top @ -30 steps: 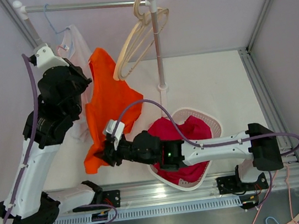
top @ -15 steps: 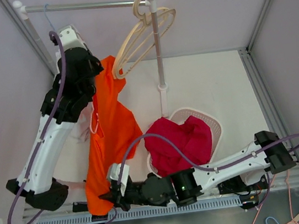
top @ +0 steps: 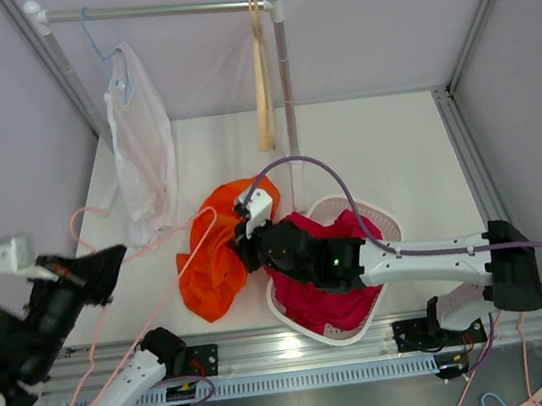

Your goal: Remove the t-shirt from the hanger

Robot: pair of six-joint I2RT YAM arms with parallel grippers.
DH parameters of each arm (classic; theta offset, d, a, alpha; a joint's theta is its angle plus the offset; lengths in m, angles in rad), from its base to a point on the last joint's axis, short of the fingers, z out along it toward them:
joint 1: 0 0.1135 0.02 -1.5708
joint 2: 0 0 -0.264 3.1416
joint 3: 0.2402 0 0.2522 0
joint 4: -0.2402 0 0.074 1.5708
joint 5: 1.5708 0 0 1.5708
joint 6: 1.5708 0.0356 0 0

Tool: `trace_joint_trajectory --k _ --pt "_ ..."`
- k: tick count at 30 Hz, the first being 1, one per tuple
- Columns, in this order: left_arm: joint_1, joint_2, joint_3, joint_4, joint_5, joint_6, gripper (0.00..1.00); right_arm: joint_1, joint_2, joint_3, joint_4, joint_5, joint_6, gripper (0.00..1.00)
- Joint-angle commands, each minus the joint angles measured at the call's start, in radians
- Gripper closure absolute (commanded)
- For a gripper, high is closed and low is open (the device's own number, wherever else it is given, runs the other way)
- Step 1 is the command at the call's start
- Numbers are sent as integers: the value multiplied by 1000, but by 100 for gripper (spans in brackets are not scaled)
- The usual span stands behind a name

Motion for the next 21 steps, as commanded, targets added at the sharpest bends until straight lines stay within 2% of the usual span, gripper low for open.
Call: trace_joint_trajectory --k 1,4,7,12,15,17,21 --pt "-3 -146 -91 -188 65 -75 99 -15 -42 109 -37 14 -21 100" --pt "-1 -340 -131 -238 85 -113 99 -35 -3 198 -125 58 -29 100" --pt "0 -479 -137 -240 127 -89 100 -40 30 262 -131 60 -55 100" --pt "2 -606 -184 -163 333 19 99 -38 84 462 -178 18 -141 100" --pt "3 -650 -221 -122 392 36 99 -12 83 629 -189 38 -254 100" --pt "6 -657 -250 -114 435 51 99 21 67 712 -123 53 -332 100" --pt "17 -654 -301 -68 484 65 100 44 15 775 65 58 -606 100"
